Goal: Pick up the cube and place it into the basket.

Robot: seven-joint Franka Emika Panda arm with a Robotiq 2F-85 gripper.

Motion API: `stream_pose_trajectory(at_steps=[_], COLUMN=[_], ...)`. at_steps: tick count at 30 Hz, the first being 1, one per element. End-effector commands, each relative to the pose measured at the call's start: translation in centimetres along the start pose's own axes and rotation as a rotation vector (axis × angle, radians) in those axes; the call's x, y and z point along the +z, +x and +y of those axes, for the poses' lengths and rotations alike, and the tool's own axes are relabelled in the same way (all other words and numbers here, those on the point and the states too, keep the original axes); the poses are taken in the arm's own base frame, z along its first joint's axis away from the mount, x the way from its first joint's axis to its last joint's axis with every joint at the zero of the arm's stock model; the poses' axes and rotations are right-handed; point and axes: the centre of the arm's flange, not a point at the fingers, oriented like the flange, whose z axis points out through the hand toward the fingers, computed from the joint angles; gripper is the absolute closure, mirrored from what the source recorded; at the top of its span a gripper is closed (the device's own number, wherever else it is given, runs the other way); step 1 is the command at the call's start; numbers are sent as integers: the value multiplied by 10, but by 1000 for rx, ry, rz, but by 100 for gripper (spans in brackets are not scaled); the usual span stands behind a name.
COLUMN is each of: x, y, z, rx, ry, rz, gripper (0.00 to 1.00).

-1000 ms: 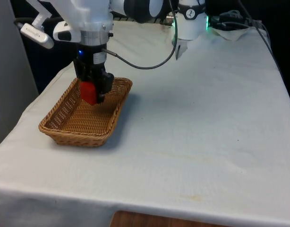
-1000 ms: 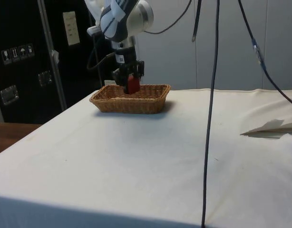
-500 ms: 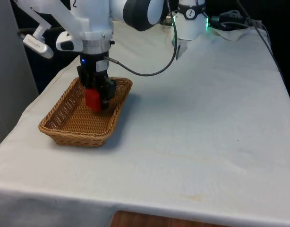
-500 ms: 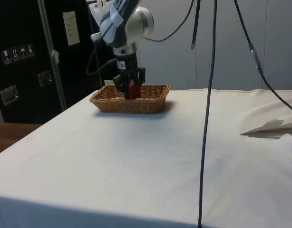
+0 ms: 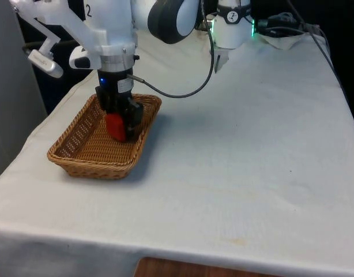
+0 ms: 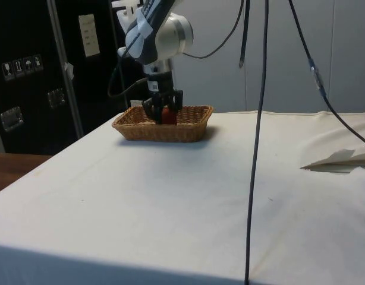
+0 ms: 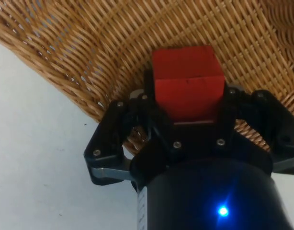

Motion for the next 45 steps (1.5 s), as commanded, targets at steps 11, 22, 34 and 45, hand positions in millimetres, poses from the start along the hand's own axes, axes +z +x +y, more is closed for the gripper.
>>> stream_pose_trajectory(at_steps=[11,22,34,45], x=[1,1,-17,-51], y=[0,0,4,6], z=[0,1,2,6], rx=[0,0,-3,-10], ry=[1,0,-2,-4], rz=[-2,-3,1,-2], gripper=[45,0,0,0])
